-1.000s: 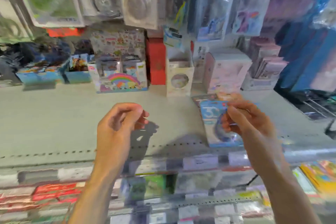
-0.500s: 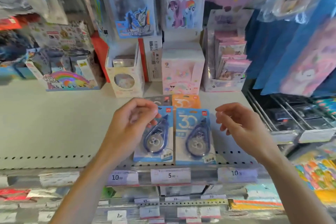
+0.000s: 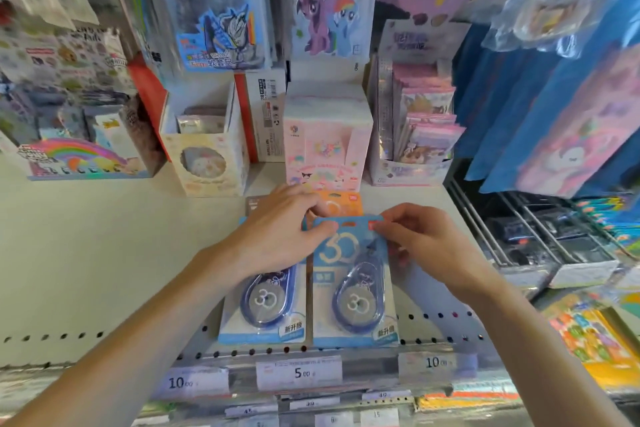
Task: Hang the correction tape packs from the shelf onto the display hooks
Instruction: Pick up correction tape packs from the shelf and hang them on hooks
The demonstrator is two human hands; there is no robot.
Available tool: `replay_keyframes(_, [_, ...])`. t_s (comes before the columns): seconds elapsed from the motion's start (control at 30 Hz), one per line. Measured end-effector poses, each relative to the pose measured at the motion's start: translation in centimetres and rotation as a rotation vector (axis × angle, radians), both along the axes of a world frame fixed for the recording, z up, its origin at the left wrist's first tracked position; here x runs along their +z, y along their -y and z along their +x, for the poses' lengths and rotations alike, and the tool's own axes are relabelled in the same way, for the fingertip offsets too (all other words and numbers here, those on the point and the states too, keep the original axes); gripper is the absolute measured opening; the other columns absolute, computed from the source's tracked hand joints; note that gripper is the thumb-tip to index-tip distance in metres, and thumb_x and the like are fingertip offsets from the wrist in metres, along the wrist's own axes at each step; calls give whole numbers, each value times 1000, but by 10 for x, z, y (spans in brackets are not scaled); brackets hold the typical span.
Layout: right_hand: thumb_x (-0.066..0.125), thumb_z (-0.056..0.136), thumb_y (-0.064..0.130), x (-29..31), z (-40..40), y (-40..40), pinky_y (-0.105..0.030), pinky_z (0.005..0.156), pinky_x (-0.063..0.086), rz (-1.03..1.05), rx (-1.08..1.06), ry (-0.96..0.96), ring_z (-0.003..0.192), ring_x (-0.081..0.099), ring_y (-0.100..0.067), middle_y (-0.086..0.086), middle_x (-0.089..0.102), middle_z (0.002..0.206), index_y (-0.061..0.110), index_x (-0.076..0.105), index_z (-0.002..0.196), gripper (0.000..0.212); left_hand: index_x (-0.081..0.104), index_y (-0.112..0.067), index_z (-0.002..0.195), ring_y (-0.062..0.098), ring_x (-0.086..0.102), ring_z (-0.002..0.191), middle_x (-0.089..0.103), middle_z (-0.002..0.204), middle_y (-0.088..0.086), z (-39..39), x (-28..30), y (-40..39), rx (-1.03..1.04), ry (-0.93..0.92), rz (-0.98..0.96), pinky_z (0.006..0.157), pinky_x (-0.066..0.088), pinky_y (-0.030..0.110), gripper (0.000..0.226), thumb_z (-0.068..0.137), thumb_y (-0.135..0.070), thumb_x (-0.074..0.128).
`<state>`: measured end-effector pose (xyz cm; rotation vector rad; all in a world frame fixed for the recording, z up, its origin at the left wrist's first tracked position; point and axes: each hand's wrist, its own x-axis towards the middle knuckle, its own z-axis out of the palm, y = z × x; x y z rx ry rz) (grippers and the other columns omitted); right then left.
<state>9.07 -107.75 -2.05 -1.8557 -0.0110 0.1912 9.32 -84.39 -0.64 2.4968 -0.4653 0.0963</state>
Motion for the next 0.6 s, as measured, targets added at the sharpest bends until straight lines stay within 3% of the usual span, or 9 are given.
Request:
replay_keyframes(0.1, [71,95,11,14,2,2,-23,55,56,186,-37,-11,60,70,-17,-5,76,72,7,69,86,10,71,-17,104,19,69,95,73,98,-4,3,8,5,13,-101,-275,90,53,36,13,94,-25,74])
replay_keyframes(0.17, [69,96,12,25,4,2,-23,57,57,233,-56,17,62,72,-15,-3,77,73,7,67,88,10,67,-23,110,18,72,90,77,97,-2,6,12,7,19,-180,-465,87,55,30,18,94,-23,75])
replay_keyframes(0.3, [68,98,14,41,10,-3,-23,58,58,336,-128,68,61,71,-13,-3,77,76,6,64,92,11,58,-24,127,14,77,99,81,103,-2,10,14,8,8,-346,-756,94,56,35,39,92,-21,76])
replay_keyframes(0.43, [64,101,14,43,17,-13,-23,59,59,418,-178,87,62,73,-11,0,77,73,7,63,97,8,61,-17,127,17,75,106,80,111,0,9,10,2,-12,-385,-830,98,56,36,48,84,-23,82])
replay_keyframes(0.6, [57,106,19,36,19,-21,-25,65,61,294,-155,118,73,75,-13,0,78,77,7,67,107,16,58,-15,127,18,78,97,80,109,4,7,9,-9,42,-332,-893,77,61,25,64,71,-27,88])
